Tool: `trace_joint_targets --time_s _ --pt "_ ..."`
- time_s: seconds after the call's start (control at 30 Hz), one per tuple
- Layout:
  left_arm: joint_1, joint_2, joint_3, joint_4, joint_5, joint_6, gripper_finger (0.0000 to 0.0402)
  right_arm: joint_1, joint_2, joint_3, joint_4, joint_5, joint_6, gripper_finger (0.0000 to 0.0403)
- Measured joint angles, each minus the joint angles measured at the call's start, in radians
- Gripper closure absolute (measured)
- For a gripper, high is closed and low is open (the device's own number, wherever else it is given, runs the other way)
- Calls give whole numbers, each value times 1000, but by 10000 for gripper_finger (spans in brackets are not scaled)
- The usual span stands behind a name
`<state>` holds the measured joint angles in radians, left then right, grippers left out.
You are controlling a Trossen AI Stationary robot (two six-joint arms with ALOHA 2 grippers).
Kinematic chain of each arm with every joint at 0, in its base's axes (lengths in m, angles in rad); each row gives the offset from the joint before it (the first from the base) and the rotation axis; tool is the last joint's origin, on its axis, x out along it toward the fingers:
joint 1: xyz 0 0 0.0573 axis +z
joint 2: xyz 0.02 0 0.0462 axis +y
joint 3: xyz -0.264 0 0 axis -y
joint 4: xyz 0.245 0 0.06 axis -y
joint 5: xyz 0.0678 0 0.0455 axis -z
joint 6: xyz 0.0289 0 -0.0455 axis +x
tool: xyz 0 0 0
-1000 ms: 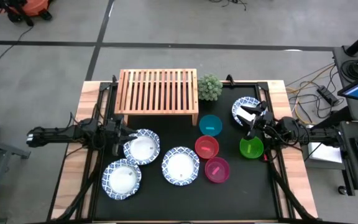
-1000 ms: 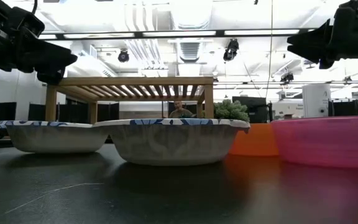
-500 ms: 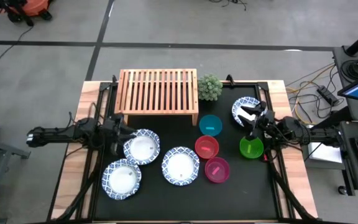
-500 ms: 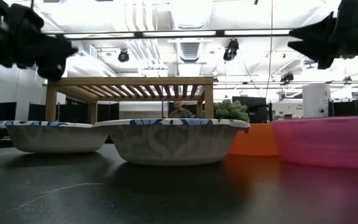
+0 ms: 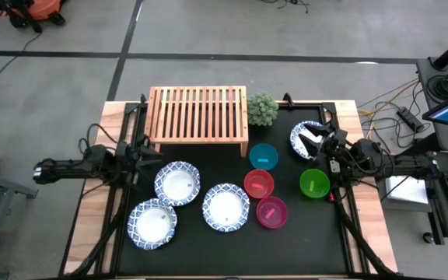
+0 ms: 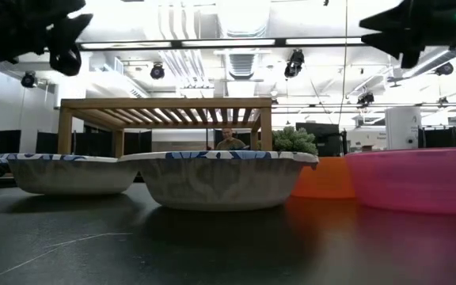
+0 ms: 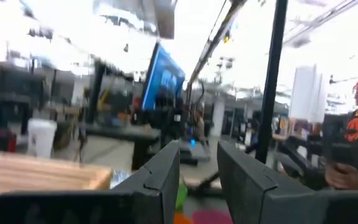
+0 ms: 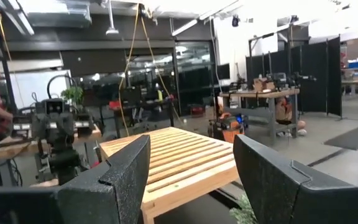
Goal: Place and stack bowls onto a shelf
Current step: Put the orange bowl on the shelf
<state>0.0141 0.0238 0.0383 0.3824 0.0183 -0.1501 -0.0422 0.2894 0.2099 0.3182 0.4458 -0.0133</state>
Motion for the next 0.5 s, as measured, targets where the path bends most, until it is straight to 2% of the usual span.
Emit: trace_joint_targets --time_s 0.23,0.33,0.4,0.5 --pt "0 17 0 296 -2 -39 310 0 204 165 -131 -1 23 181" --pt "0 28 0 361 -2 -43 310 0 290 238 -182 -13 58 181" --pt "0 39 0 382 -2 -43 310 0 344 281 -201 -48 94 181" --pt "1 57 8 400 -9 -43 310 0 420 339 -203 -161 131 181"
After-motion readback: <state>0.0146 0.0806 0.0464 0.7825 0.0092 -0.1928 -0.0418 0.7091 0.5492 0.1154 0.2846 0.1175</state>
